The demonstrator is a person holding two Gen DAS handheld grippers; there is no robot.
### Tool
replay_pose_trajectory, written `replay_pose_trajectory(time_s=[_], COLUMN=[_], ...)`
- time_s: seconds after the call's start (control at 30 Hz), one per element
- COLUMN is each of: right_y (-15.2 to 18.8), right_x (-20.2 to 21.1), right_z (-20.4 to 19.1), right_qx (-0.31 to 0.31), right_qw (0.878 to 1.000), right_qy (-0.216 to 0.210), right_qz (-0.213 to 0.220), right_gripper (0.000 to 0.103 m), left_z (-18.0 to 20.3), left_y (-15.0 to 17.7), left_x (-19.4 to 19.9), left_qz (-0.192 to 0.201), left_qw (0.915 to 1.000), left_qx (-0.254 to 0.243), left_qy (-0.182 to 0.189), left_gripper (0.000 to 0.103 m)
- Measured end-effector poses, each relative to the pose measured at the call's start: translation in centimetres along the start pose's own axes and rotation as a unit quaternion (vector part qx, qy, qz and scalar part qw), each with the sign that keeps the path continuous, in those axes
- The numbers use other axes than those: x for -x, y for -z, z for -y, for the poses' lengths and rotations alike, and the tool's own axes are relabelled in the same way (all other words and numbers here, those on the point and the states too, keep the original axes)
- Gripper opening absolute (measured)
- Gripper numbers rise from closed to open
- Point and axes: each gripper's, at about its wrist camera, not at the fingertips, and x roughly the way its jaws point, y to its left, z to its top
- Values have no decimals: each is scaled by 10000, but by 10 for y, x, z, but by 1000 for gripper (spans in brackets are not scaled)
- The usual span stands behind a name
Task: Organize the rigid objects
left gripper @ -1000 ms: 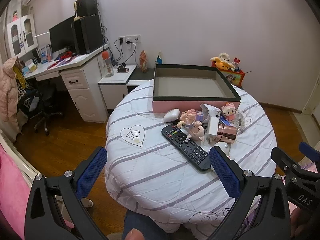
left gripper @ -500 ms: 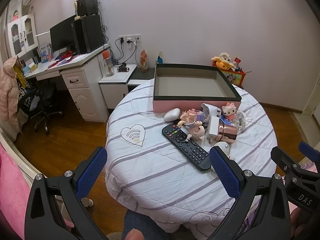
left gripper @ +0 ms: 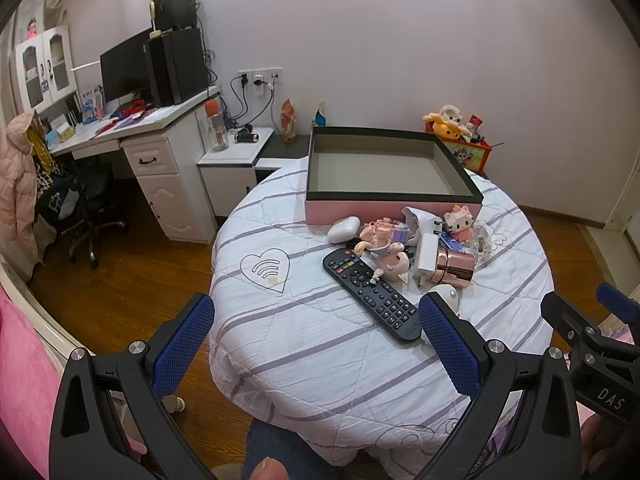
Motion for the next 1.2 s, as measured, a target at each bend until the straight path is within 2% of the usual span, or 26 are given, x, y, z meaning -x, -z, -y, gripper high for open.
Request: replay_pose_trajectory(time_s=[0.77,0.97,1.2], right_y=[4,9,19], right_x=[-5,-23,-58], right_z=[9,6,-6], right_qx=[-40,-3,137], right_qw=[10000,9995,9975], right_qy=[-45,-129,-277], right_qz=[-78,-271,-634], right_gripper=[103,103,103], left_z=[-2,-3,0], left_y=[6,9,14], left_x=[-9,-28,-69], left_qz=[-87,-223,-529], left_qw=[9999,9996,9985], left_qx=[124,146,110], left_qy=[-2,-12,58], left_gripper=[103,103,103])
